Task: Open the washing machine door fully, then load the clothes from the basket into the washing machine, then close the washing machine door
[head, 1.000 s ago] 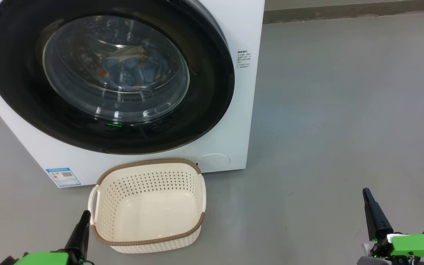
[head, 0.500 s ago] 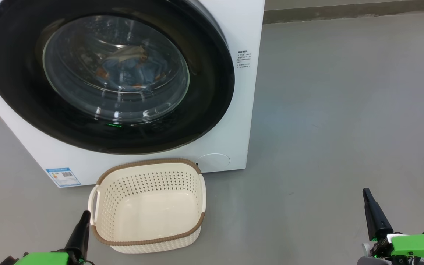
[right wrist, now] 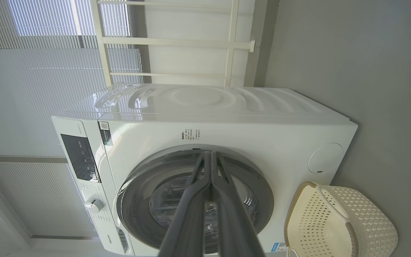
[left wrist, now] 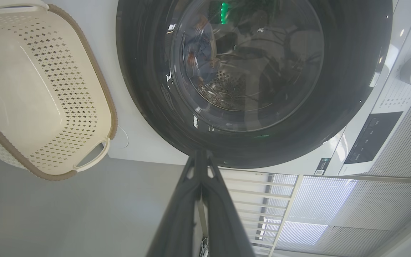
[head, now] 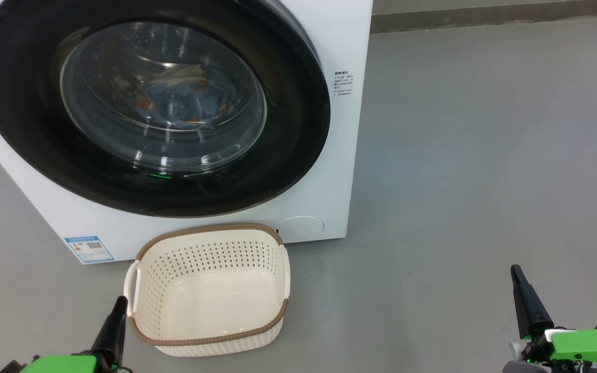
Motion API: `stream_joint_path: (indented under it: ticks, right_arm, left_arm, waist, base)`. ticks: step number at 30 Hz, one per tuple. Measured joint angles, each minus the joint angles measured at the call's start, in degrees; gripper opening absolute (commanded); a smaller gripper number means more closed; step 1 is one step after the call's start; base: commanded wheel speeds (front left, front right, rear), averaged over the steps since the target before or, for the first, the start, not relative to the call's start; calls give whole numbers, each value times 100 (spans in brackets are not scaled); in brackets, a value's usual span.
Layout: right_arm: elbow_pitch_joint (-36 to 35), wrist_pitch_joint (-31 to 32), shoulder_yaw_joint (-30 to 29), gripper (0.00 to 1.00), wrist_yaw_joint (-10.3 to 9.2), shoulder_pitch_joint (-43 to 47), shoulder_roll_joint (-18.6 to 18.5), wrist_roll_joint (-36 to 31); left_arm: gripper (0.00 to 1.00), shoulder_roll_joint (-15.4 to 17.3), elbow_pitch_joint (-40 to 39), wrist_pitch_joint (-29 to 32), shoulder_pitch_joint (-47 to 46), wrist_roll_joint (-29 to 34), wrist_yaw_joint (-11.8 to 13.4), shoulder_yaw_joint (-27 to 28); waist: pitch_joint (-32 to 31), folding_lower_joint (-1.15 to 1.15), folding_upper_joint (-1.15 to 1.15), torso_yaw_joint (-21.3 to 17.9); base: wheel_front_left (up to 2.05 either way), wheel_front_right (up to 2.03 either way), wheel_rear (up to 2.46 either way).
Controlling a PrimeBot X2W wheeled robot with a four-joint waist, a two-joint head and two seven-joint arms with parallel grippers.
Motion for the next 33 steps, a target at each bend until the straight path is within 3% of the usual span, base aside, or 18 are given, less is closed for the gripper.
stream_joint_path:
  ticks: [33]
  right_arm:
    - [0, 0, 0, 0, 0, 0, 0, 0]
  left_arm:
    - [0, 0, 0, 0, 0, 0, 0, 0]
  waist:
    - [0, 0, 0, 0]
  base:
    - [0, 0, 0]
